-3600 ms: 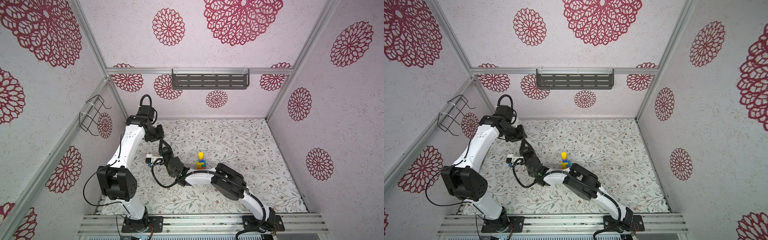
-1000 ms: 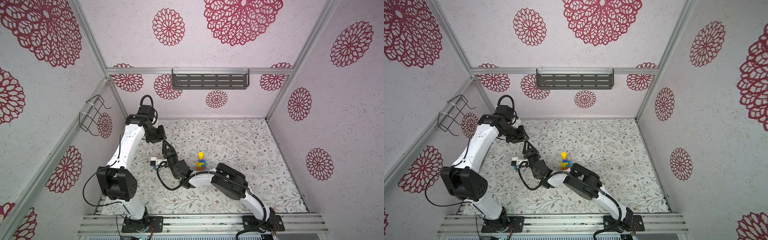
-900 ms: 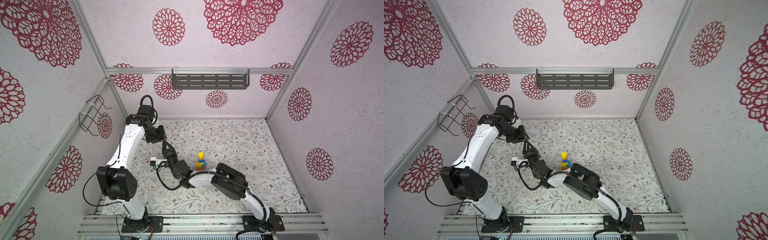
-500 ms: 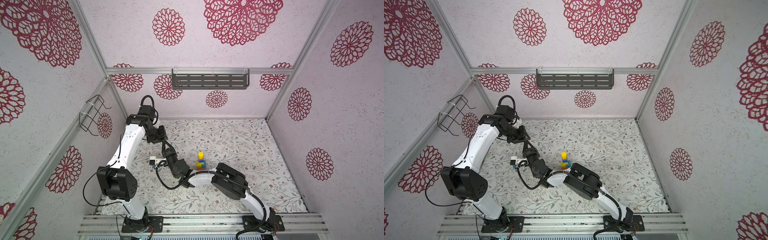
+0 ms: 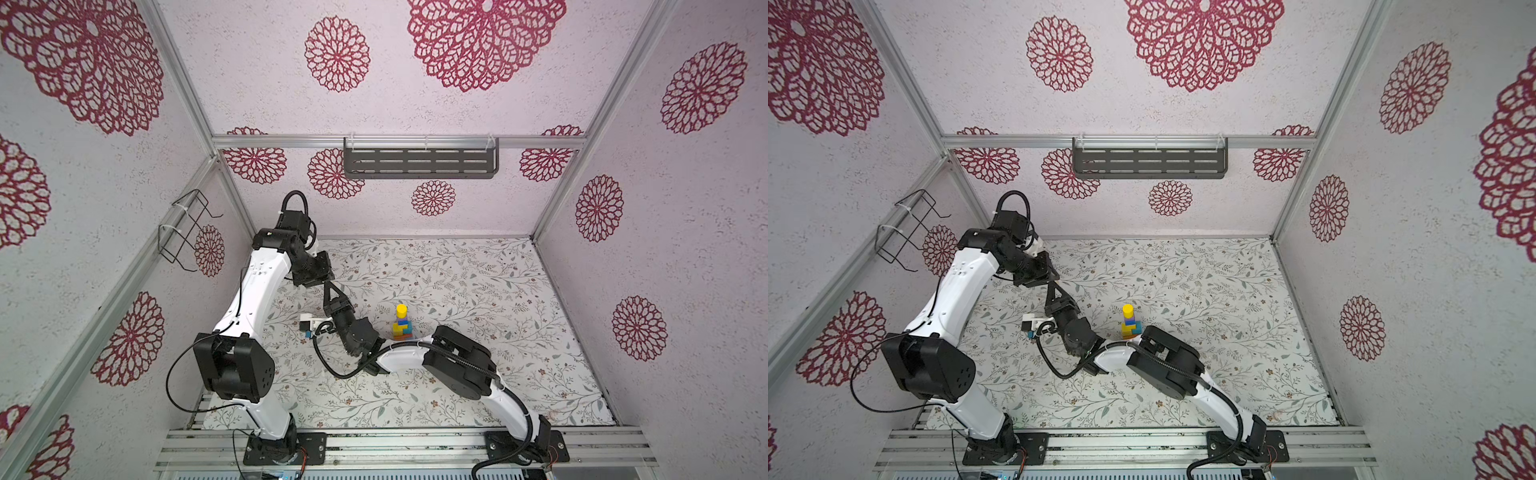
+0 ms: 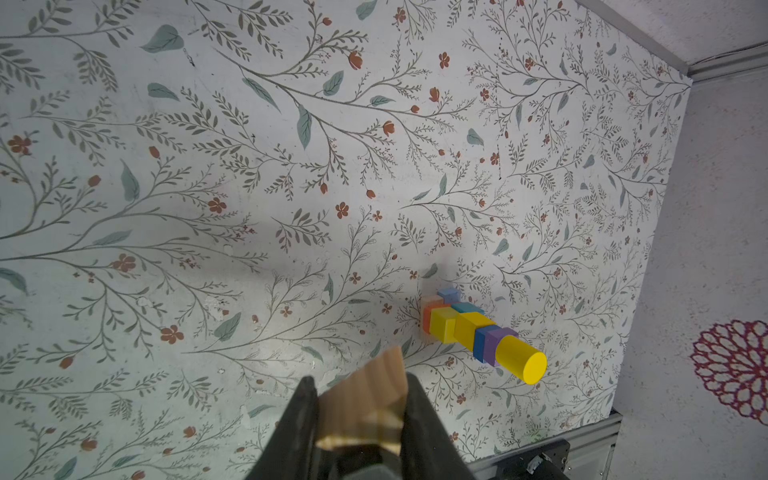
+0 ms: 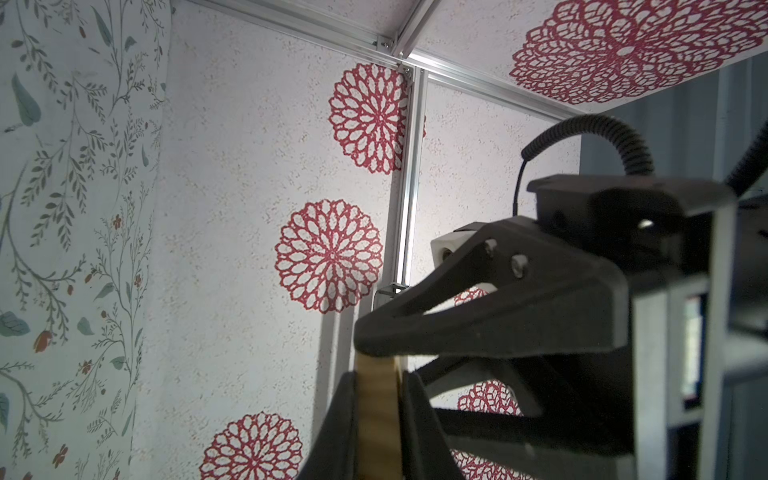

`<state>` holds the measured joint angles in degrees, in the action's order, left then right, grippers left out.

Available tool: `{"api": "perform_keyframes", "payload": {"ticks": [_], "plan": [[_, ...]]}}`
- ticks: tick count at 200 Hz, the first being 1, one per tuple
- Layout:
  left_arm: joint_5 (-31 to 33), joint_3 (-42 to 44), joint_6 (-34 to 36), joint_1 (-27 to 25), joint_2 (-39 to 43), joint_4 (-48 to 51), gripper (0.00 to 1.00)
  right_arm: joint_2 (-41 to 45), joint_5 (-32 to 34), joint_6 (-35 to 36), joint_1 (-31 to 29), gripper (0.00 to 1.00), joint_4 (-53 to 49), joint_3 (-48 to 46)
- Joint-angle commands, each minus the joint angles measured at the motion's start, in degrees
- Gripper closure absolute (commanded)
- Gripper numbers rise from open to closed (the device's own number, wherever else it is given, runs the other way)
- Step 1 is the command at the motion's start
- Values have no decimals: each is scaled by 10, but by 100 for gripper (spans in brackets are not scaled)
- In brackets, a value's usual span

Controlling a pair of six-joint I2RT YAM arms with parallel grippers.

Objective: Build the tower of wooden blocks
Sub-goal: 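Open the left gripper and draw it back while the right gripper holds the triangle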

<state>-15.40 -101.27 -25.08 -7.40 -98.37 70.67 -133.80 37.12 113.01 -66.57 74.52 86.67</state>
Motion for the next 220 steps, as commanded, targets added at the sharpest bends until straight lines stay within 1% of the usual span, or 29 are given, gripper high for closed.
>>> {"api": "perform_keyframes", "payload": {"ticks": [1,11,30,40,51,69,96,103,112,117,135,139,174,190,220], "plan": [[-9,-3,9,-3,-1,10,71,36,1,10,6,98,52,3],[-6,-3,8,-3,-1,10,65,36,1,10,5,100,53,0],[-2,-1,7,-2,2,7,47,34,1,10,1,100,56,-3],[1,0,8,-1,5,2,39,34,1,11,-1,100,57,-4],[8,2,7,-1,11,-5,34,34,1,10,-3,100,58,-4],[19,4,3,3,18,-15,29,37,3,8,-4,100,54,-6],[29,3,-10,22,33,-28,18,48,6,0,-10,100,51,-18],[27,3,-15,29,40,-36,12,52,8,-4,-12,100,49,-21],[29,7,-19,35,53,-49,1,59,16,-14,-16,100,43,-21],[31,12,-21,38,62,-59,3,64,22,-21,-18,100,33,-19],[41,30,-26,48,89,-86,3,82,45,-48,-21,100,11,-9],[44,33,-28,49,95,-90,3,86,51,-52,-39,100,10,-6],[45,70,-40,71,128,-117,3,118,107,-71,-58,100,3,5],[43,89,-42,77,139,-127,3,149,145,-116,-66,100,-34,2],[41,121,-50,84,158,-147,3,226,201,-230,-75,100,-156,-15]]}}
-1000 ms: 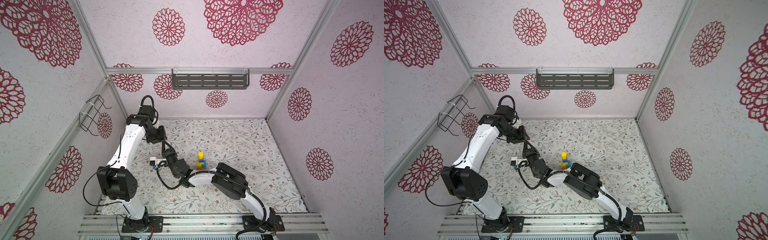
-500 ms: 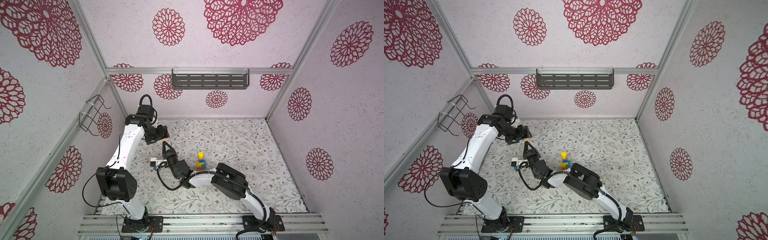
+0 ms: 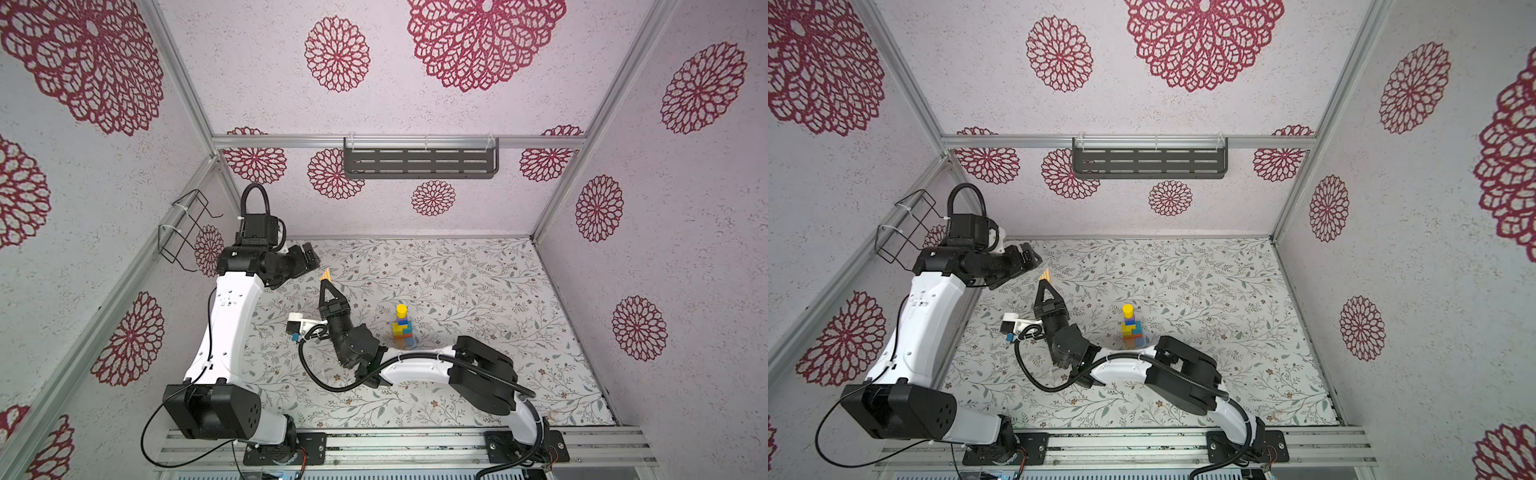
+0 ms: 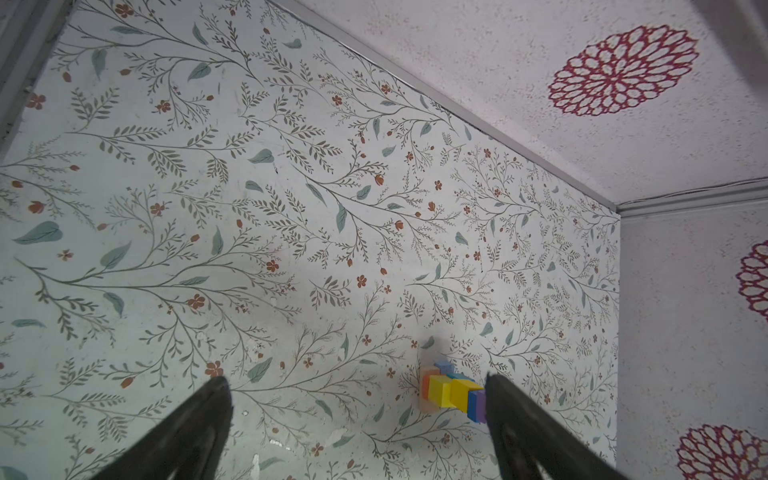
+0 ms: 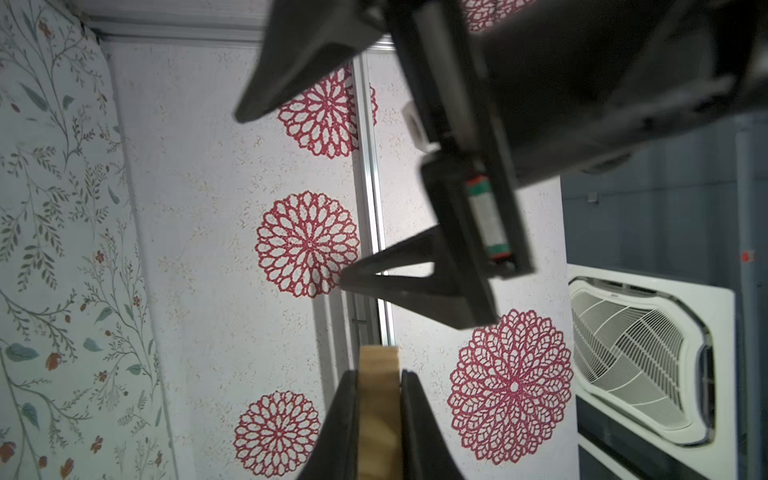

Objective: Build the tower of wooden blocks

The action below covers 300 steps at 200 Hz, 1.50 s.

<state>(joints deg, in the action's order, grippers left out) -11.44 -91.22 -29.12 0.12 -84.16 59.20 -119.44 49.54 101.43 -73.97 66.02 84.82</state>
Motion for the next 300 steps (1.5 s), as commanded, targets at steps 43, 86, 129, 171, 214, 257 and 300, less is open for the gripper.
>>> {"api": "perform_keyframes", "payload": {"ticks": [43,86,129,171,214,257,300], "plan": [[5,42,-13,10,24,-46,3,175,103,-293,20,100,-302,-11],[-9,79,-29,10,40,-75,3,268,20,-624,92,100,-679,45],[-18,111,-33,0,48,-98,3,371,-159,-824,175,100,-851,53],[35,101,-14,-76,26,-80,3,482,-338,-935,266,100,-873,-22],[74,193,-65,-112,72,-176,3,590,-512,-1020,363,100,-827,-147],[83,262,-91,-127,134,-250,3,658,-698,-1078,447,100,-760,-250],[110,335,-96,-150,179,-299,3,696,-760,-1105,478,100,-688,-330]]}}
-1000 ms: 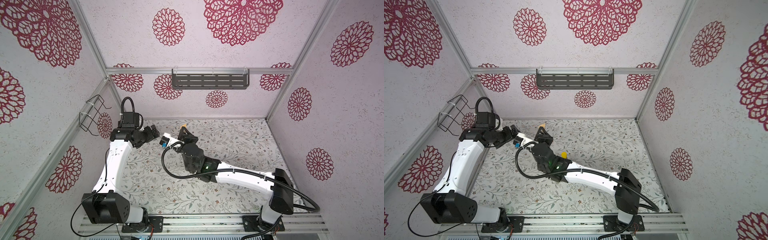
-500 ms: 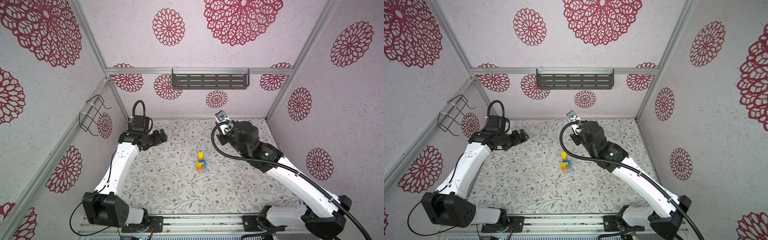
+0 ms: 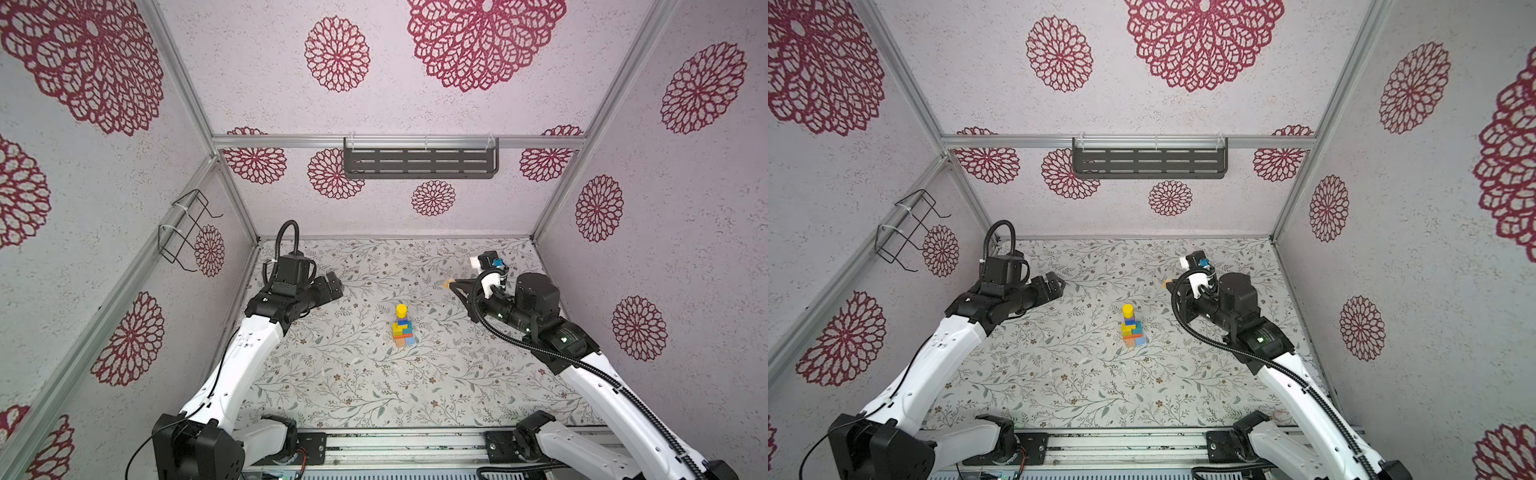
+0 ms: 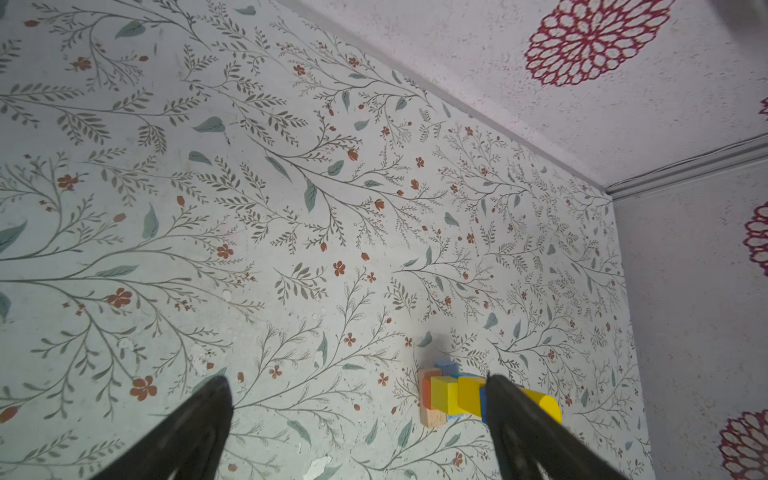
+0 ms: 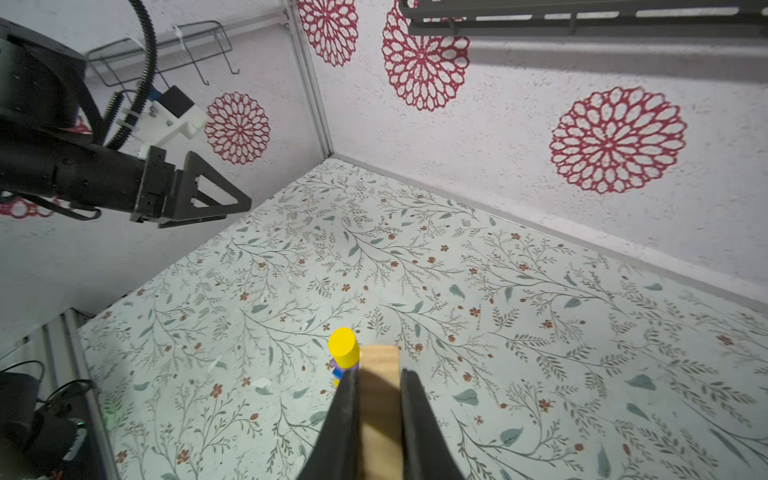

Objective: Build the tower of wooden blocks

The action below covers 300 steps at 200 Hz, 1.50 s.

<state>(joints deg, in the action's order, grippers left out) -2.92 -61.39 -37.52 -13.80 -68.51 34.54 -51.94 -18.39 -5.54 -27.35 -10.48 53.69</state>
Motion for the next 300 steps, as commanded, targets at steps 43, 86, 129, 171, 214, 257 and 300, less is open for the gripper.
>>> {"api": "perform_keyframes", "payload": {"ticks": [43,86,129,171,214,257,300], "plan": [[48,119,-24,-21,73,-101,3,44,-124,-44,20,100,155,-74],[44,164,-30,-42,92,-153,0,38,-166,-47,22,100,223,-110],[42,182,-30,-47,87,-169,12,27,-168,-40,23,100,311,-163],[48,207,-33,-48,87,-184,17,0,-167,-55,22,100,404,-204],[53,226,-38,-48,92,-196,14,-37,-171,-70,22,100,484,-225],[61,235,-36,-47,90,-201,11,-82,-187,-75,20,100,532,-227],[93,238,-42,-47,90,-204,10,-119,-186,-64,10,100,549,-220]]}}
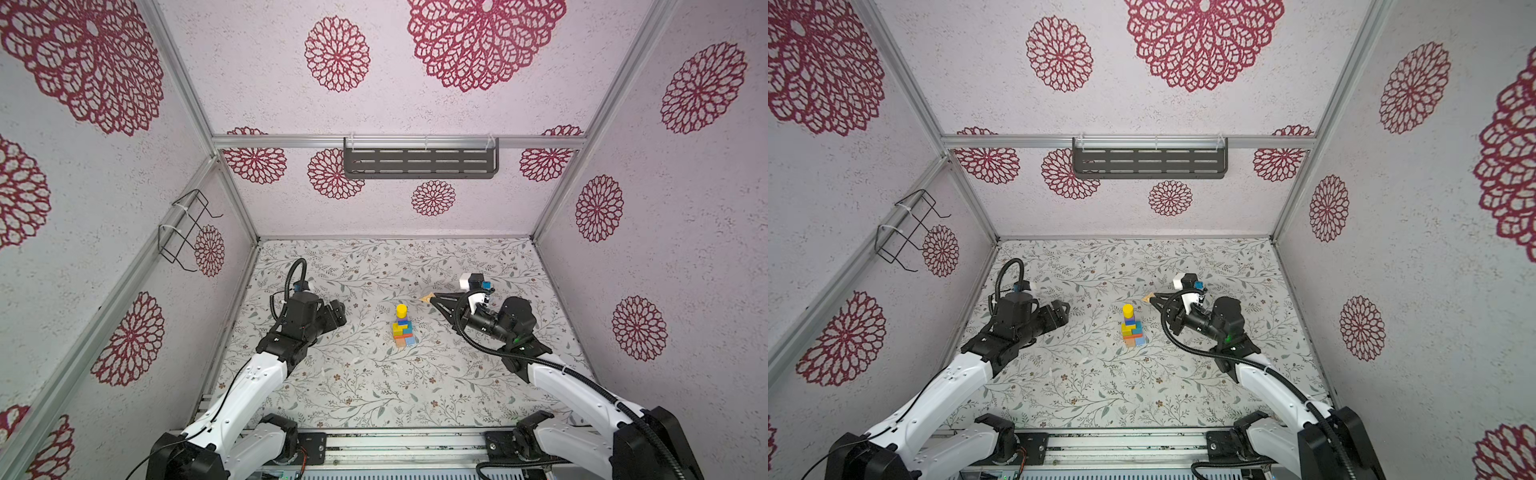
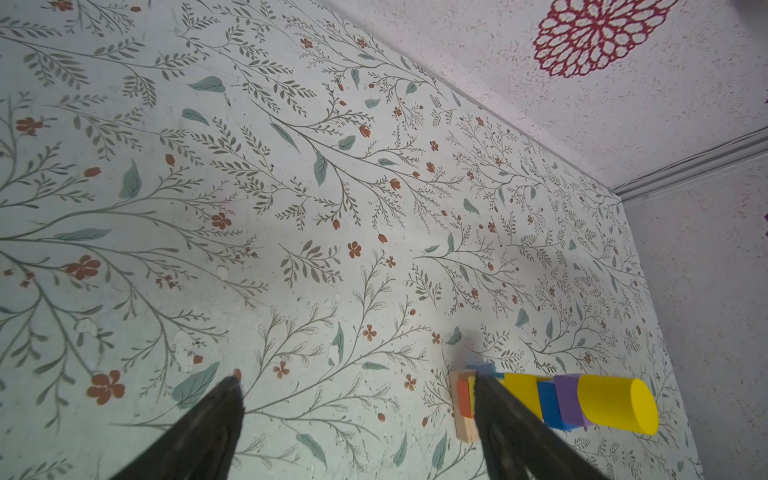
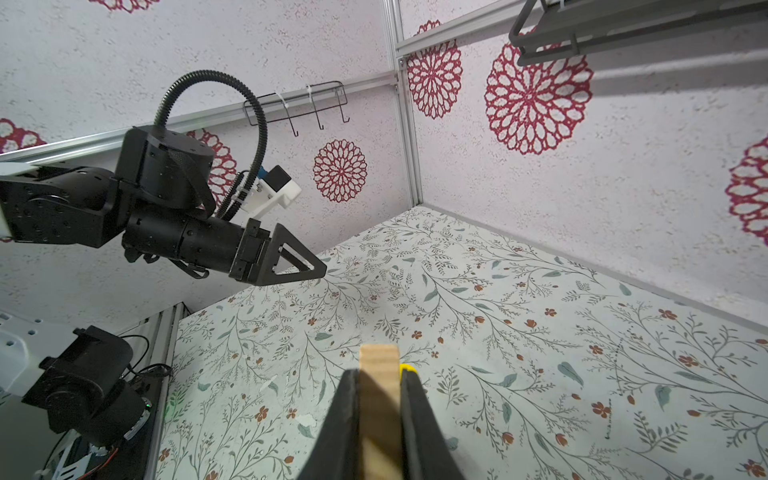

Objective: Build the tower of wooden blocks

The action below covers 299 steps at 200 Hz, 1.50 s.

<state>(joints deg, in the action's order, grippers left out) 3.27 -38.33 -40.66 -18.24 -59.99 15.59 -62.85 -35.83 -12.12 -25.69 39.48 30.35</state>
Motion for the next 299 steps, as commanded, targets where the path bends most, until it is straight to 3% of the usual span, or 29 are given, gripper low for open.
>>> {"api": "perform_keyframes", "payload": {"ticks": [1,48,91,299], "plan": [[33,7,-11,-3,5,-14,10,-11,-11,2,-7,100,49,13],[86,2,-19,-3,6,-1,10,-55,-4,47,-35,100,33,31],[97,0,-21,-3,-3,1,9,-88,1,67,-50,100,42,42],[102,-49,-8,-2,-48,18,9,-217,-38,20,-55,100,208,59]]}}
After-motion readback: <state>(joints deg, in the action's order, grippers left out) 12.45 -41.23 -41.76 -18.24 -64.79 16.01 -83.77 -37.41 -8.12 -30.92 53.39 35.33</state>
